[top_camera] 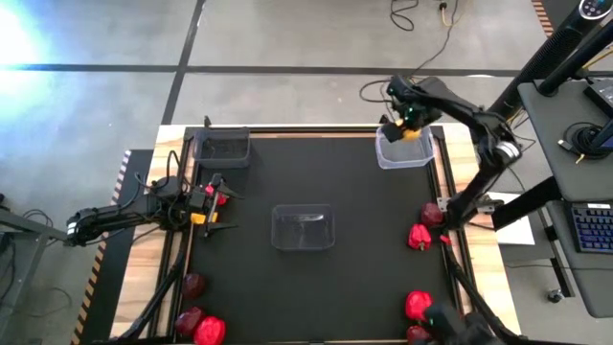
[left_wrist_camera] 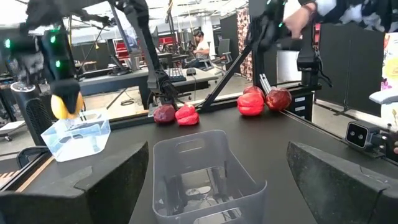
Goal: Sort produce into baskets
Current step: Put the yellow bell pepper into the transparent bin
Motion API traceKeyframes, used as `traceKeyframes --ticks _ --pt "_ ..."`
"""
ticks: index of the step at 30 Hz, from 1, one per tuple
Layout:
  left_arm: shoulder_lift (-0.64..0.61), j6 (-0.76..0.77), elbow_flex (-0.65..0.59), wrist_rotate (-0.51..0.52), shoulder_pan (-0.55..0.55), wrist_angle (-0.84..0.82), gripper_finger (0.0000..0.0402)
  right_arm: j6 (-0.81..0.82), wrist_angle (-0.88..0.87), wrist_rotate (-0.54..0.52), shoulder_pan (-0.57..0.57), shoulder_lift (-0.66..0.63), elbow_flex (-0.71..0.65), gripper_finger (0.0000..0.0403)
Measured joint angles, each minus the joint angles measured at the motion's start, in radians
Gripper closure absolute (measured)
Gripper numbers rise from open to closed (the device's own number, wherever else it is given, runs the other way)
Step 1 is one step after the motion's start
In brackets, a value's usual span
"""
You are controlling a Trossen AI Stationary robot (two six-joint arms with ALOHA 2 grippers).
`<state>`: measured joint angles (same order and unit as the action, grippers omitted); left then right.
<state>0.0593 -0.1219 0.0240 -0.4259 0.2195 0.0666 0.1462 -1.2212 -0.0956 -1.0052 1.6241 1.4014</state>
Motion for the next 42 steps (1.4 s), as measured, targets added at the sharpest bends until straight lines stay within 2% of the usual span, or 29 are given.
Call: traceKeyframes --ticks 2,12,29,34,42 --pt "0.0 0.0 0.0 0.0 0.0 0.0 0.0038 -0.009 0.006 0.053 -0.014 0.045 -0.004 0.0088" --pt "0.0 0.0 0.0 0.0 0.0 0.0 0.0038 -0.019 0.052 0.04 -0.013 0.17 0.001 0.0083" --pt "0.0 0.0 0.0 0.0 0.0 0.0 0.0038 -0.031 0.139 0.051 -0.001 0.185 -0.004 0.003" --pt "0.0 0.0 0.0 0.0 0.0 0.0 0.0038 -0.013 0.136 0.044 0.014 0.151 -0.002 0.0029" --pt "0.0 0.0 0.0 0.0 0.0 0.0 0.0038 0.009 0.136 0.006 0.029 -0.011 -0.004 0.0028"
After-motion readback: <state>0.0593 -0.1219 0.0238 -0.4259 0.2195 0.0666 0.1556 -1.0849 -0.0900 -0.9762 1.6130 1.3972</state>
